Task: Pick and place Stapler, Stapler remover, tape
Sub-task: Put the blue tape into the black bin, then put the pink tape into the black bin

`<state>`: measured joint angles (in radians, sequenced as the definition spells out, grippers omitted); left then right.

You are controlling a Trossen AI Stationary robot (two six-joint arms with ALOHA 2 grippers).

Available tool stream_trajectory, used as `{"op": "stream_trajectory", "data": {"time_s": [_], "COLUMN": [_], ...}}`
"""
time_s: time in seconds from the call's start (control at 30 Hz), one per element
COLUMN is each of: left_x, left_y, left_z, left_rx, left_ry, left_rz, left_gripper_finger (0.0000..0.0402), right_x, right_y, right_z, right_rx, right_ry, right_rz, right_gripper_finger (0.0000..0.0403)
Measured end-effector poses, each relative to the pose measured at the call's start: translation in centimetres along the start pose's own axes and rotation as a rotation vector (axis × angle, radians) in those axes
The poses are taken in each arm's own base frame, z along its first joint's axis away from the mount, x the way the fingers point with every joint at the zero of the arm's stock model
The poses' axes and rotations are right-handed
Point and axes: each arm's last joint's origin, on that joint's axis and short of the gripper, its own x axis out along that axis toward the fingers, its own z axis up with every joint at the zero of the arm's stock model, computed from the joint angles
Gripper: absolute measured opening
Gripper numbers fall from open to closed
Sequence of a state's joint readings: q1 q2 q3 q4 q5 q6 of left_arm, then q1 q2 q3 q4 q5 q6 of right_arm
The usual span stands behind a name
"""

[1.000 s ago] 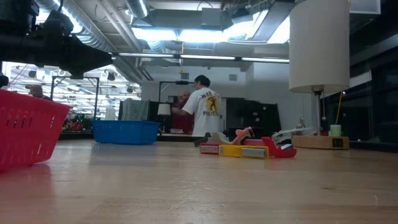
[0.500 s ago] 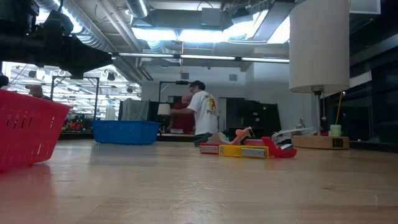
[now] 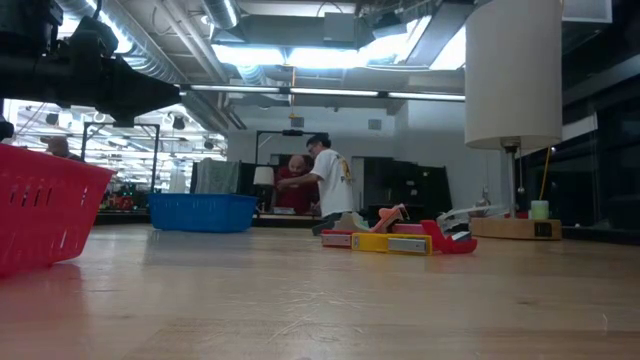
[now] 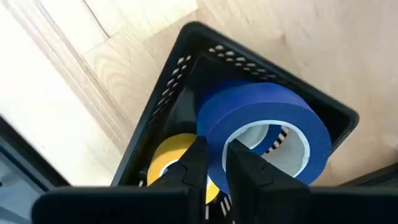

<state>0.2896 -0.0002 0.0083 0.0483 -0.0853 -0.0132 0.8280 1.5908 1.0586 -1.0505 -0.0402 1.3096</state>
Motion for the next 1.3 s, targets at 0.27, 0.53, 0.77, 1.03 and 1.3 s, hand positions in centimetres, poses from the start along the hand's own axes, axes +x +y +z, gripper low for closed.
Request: {"op": "stream_trajectory", "data": {"time_s": [0.27,0.53,0.77,1.03,1.3], "left_x": [0.0,0.0,0.0,0.0,0.0], "left_y": [0.0,0.0,0.0,0.0,0.0], "left_z": [0.0,0.0,0.0,0.0,0.0], "left_rx": [0.000,0.000,0.000,0.000,0.000], "left_ry": [0.000,0.000,0.000,0.000,0.000], "left_rz": [0.000,0.000,0.000,0.000,0.000], "left_gripper_finger": [0.0148,0.0148,0.0148,0.0148,0.0148], "right_x": [2.1,2.2,2.3,2.1,1.3], "right_y": [0.2,0.1,0.0,-0.1,-0.4], "right_z": [-0.1,0.0,0.0,0.0,-0.3], "right_rx": [-0.009,-0.009,-0.009,-0.009,-0.010], "right_ry": [0.058,0.054,0.031,0.033,0.062], "right_rz": [0.017,0.018,0.002,-0.004,0.030], "right_gripper_finger": [0.0042,0.0054,0.0083,0.0125,0.0182]}}
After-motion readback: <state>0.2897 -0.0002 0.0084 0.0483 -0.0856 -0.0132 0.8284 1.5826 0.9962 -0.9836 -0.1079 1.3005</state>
